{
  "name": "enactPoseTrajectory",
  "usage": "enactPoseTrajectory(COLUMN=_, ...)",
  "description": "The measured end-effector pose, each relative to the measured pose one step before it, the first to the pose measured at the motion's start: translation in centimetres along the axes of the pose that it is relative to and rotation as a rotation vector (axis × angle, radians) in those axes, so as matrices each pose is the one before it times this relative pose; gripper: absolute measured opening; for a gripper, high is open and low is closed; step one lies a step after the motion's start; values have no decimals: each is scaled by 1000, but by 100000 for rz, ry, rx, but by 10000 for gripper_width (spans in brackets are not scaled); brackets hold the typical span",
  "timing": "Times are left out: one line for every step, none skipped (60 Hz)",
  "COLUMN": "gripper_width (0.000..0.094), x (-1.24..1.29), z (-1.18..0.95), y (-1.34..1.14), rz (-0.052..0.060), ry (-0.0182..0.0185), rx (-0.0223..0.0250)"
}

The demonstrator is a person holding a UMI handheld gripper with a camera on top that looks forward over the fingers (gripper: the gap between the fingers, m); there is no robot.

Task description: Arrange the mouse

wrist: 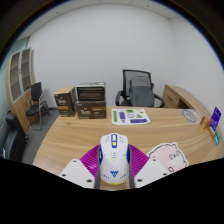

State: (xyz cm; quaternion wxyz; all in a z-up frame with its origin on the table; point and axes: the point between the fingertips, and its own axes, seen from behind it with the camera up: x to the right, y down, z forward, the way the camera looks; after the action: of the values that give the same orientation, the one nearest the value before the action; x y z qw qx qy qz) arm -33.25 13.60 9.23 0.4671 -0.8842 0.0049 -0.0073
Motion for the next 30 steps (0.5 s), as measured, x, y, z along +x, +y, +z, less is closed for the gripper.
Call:
enactPoseTrajectory(gripper_width=382, x=1559, z=-4, y=-18, rz=148, ry=1726, rx=-12)
enactPoseTrajectory(gripper_width=382, x=1560, z=71, y=16, rz=252, ry=1585, rx=-106)
enactPoseTrajectory(gripper_width=382, x=1551, z=271, y=97, rz=329, ry=1101, rx=-211)
enactPoseTrajectory(gripper_width=382, x=1491, z=162, y=92, rz=335, ry=1197, rx=-177)
enactPoseTrajectory(gripper_width=382, x=1416, z=265, y=96, rz=244, ry=1017, rx=-127)
enactPoseTrajectory(gripper_width=382, x=1409, z=316, y=131, rz=278, ry=983, rx=-172)
enactPoseTrajectory(gripper_width=382, x=1378, z=363, y=212, rz=221, ry=999, rx=-364)
enactPoseTrajectory(gripper_width=380, x=1344, z=371, y=310, rz=129, ry=907, rx=-686)
enactPoseTrajectory(gripper_width=381, x=1264, z=425, y=405, rz=7, ry=763, rx=-931)
enactPoseTrajectory(gripper_width=380, x=1191, z=397, y=410, rz=-2, ry=697, rx=-949)
enactPoseTrajectory(gripper_width=381, x=1088, z=392, y=425, rz=49, ry=546, rx=-933)
enactPoseTrajectory(gripper_width=380, x=959, z=518, y=476, rz=-4, ry=209, rx=-807)
enactPoseTrajectory(gripper_width=381, x=863, z=431, y=459, rz=-16, ry=-14, rx=-962)
enactPoseTrajectory(gripper_width=380, x=749, z=457, y=467, rz=-37, ry=-167, rx=-1008)
enactPoseTrajectory(gripper_width=381, x=674, z=421, y=463, rz=-29, ry=-279, rx=-998)
enactPoseTrajectory(gripper_width=380, x=581, z=389, y=448, rz=-111, ry=-408, rx=-914)
enactPoseTrajectory(gripper_width=380, x=508, z=353, y=437, rz=-236, ry=-492, rx=-935)
enactPoseTrajectory(gripper_width=381, x=459, z=359, y=429, rz=-264, ry=-450, rx=-827)
enactPoseTrajectory(gripper_width=381, x=410, z=324, y=422, rz=-139, ry=-448, rx=-784)
enactPoseTrajectory(gripper_width=382, x=282, z=275, y=512, rz=152, ry=-262, rx=-762)
enactPoseTrajectory(gripper_width=383, x=311, z=255, y=413, rz=148, ry=-381, rx=-906)
enactPoseTrajectory(gripper_width=381, x=204, z=242, y=390, rz=197, ry=-474, rx=-1035)
enactPoseTrajectory(gripper_width=380, x=163, z=214, y=453, rz=243, ry=-518, rx=-1066)
enactPoseTrajectory(gripper_width=383, x=17, z=182, y=525, rz=285, ry=-753, rx=-1209)
enactPoseTrajectory(gripper_width=386, x=-28, z=-46, y=-331, rz=943, ry=-1000, rx=1386)
enactPoseTrajectory(gripper_width=384, x=-50, z=144, y=-65, rz=525, ry=-682, rx=1780)
enactPoseTrajectory(gripper_width=385, x=1, z=42, y=287, rz=-94, ry=-645, rx=-510)
enactPoseTrajectory(gripper_width=386, x=-14, z=14, y=-229, rz=-202, ry=-474, rx=663)
enactPoseTrajectory(gripper_width=387, x=33, z=71, y=89, rz=-132, ry=-427, rx=271)
enactPoseTrajectory(gripper_width=388, x=-32, z=8, y=51, rz=-32, ry=-205, rx=-442)
